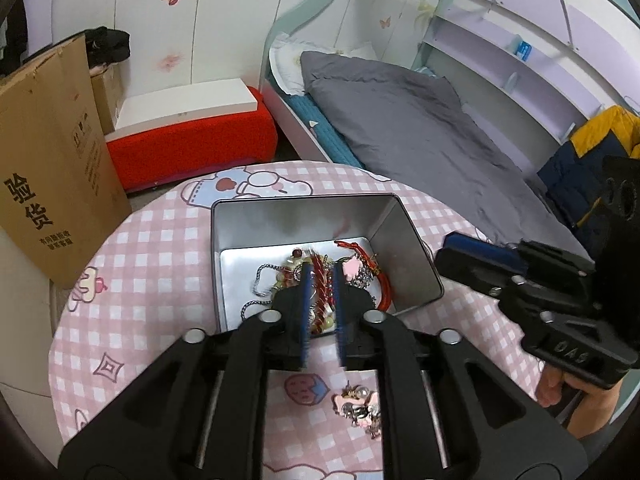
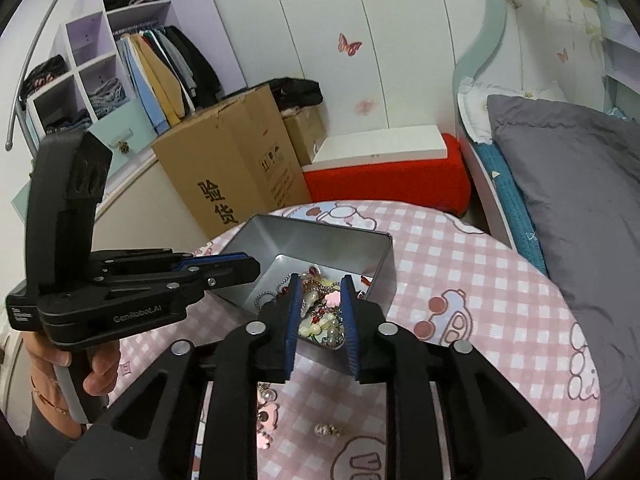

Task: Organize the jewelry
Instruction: 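Open both tools over the box and move back to the table, then grasp a pink charm clip with the left tool while the right tool grasps a silver charm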

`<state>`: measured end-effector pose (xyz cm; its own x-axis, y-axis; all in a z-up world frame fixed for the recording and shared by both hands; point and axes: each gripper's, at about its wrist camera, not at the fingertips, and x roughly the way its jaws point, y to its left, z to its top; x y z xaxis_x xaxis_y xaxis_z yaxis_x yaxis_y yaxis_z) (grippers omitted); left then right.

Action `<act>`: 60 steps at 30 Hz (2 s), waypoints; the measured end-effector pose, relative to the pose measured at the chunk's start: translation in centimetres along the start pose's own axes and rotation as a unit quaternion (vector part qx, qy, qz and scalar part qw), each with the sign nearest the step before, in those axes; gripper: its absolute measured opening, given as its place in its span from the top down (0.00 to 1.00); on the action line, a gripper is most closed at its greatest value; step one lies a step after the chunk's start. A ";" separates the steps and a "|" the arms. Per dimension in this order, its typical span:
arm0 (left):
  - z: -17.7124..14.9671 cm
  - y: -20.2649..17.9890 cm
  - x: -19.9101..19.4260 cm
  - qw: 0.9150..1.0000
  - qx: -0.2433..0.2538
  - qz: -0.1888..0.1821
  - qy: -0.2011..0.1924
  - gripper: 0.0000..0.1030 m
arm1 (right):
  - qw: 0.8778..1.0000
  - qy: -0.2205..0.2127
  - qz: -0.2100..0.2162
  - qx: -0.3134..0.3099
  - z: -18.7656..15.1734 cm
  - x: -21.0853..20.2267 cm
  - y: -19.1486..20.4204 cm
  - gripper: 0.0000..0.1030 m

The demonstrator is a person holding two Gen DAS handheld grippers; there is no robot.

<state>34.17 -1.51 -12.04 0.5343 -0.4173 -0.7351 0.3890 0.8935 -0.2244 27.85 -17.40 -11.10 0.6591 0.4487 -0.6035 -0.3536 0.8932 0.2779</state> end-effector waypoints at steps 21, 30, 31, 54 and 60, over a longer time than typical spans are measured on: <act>-10.0 -4.9 -3.8 0.998 0.011 0.060 -0.011 0.28 | 1.000 -0.006 -0.022 0.003 -6.4 -5.9 0.8 0.70; -12.4 -6.2 -0.7 0.997 0.007 0.070 0.021 0.41 | 0.999 0.021 -0.016 0.030 -9.3 -5.4 -0.2 0.69; -12.5 -6.2 -0.4 0.998 0.005 0.065 0.026 0.42 | 0.999 0.022 -0.014 0.032 -9.4 -5.4 -0.2 0.69; -13.4 -1.6 -3.5 0.998 -0.037 0.059 0.002 0.73 | 0.997 0.071 -0.004 -0.025 -9.6 -0.7 4.0 0.68; -13.5 0.3 -4.3 0.996 -0.056 0.068 -0.003 0.73 | 0.992 0.098 -0.027 -0.071 -9.6 2.5 6.4 0.68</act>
<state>21.88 2.81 -17.59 0.5813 -0.2927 -0.7592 0.2273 0.9543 -0.1939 20.89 -10.82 -17.98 0.5431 0.3732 -0.7522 -0.4202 0.8964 0.1413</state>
